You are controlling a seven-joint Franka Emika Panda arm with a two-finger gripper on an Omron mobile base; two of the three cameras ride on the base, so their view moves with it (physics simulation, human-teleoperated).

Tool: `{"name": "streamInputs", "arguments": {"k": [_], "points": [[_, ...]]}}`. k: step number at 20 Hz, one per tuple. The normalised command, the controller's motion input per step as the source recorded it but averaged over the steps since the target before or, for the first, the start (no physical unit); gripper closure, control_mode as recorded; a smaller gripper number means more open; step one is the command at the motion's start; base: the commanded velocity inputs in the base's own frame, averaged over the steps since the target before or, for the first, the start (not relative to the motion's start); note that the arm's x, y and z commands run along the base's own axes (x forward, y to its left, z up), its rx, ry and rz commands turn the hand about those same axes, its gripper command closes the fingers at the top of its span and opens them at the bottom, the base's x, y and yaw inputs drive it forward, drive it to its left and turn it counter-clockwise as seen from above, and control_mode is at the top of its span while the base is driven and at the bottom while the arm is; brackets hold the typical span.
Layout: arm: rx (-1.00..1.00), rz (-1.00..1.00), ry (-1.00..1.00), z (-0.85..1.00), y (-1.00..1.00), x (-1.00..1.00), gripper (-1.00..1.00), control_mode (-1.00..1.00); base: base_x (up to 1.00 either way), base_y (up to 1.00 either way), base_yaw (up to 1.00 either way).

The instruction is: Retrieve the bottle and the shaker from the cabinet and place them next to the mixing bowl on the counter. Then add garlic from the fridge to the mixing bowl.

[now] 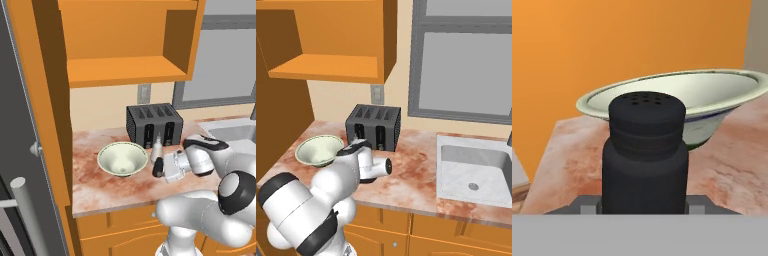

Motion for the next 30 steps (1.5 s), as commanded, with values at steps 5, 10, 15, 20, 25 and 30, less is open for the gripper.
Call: {"name": "streamInputs", "arguments": {"k": [5, 10, 15, 20, 25, 30], "points": [[0.0, -0.12, 0.0, -0.1, 0.18, 0.14, 1.0, -1.0, 0.0, 0.0, 0.0], [0.0, -0.05, 0.0, -0.1, 0.0, 0.04, 1.0, -1.0, 0.0, 0.0, 0.0], [0.0, 0.0, 0.0, -0.24, 0.0, 0.0, 1.0, -1.0, 0.0, 0.0, 0.0], [0.0, 0.0, 0.0, -0.29, 0.0, 0.0, 1.0, -1.0, 0.0, 0.0, 0.0], [0.0, 0.0, 0.0, -0.24, 0.0, 0.0, 1.0, -1.0, 0.0, 0.0, 0.0], [0.0, 0.0, 0.0, -0.01, 0.0, 0.0, 1.0, -1.0, 0.0, 0.0, 0.0]]}}
